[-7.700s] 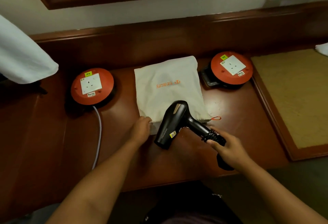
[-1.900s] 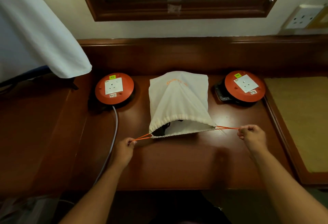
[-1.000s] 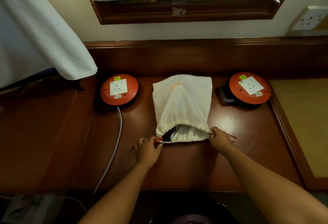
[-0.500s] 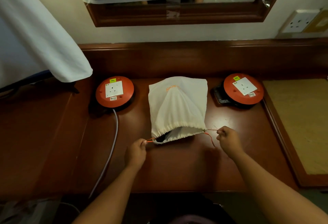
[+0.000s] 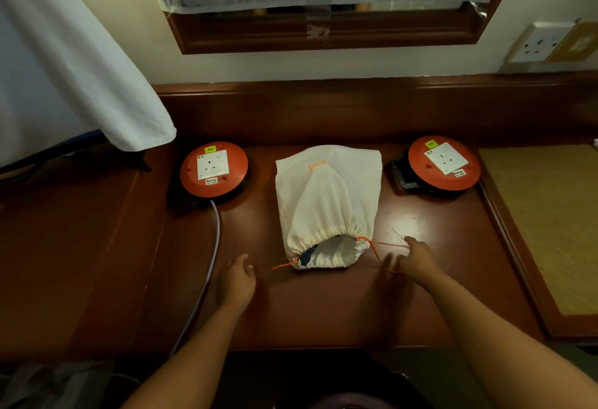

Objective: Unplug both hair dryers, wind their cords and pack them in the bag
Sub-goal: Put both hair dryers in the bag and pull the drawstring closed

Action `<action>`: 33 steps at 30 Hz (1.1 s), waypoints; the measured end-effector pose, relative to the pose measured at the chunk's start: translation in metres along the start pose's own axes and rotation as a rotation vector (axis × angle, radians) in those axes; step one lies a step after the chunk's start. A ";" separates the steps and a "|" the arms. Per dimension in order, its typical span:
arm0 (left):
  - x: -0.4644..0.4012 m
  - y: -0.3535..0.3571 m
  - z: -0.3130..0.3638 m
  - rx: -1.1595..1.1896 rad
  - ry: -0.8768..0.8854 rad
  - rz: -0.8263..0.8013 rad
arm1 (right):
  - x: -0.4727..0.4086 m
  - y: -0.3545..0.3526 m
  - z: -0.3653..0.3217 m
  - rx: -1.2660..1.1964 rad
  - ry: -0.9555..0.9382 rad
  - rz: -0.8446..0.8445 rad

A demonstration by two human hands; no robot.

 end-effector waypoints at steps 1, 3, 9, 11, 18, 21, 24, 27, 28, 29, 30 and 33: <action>0.001 0.003 0.005 -0.009 0.015 -0.013 | 0.003 0.003 -0.011 -0.027 -0.031 -0.020; 0.005 0.010 0.020 -0.010 0.076 -0.060 | 0.006 0.008 -0.030 -0.072 -0.099 -0.029; 0.013 0.032 0.056 0.030 0.143 -0.239 | 0.006 0.023 -0.062 0.224 -0.250 -0.001; 0.013 0.034 0.060 0.071 0.157 -0.242 | 0.005 0.030 -0.064 0.213 -0.248 -0.006; 0.016 0.038 0.066 0.177 0.177 -0.276 | 0.000 0.035 -0.056 0.037 -0.148 0.087; 0.015 0.032 0.067 0.127 0.217 -0.243 | 0.000 0.027 -0.055 -0.048 -0.208 0.079; 0.014 0.022 0.071 0.042 0.306 -0.162 | 0.001 0.007 -0.051 0.026 -0.257 0.109; 0.012 0.013 0.069 -0.024 0.351 -0.102 | -0.002 -0.008 -0.045 0.108 -0.280 0.127; 0.012 0.011 0.067 -0.031 0.352 -0.087 | -0.003 -0.010 -0.040 0.129 -0.275 0.128; 0.011 0.008 0.064 -0.033 0.345 -0.071 | -0.004 -0.013 -0.035 0.154 -0.267 0.130; 0.011 0.005 0.061 -0.032 0.342 -0.052 | -0.005 -0.013 -0.029 0.186 -0.258 0.124; 0.009 -0.003 0.050 -0.018 0.323 -0.010 | -0.003 -0.012 -0.011 0.267 -0.263 0.104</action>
Point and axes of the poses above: each hand's wrist, its own x-axis away from the middle knuckle, its own y-axis out of the palm, z = x × y, the point moved 7 cm from there along -x, towards the middle knuckle, and after that the axes turned 3 degrees about z, right-handed, at the moved point
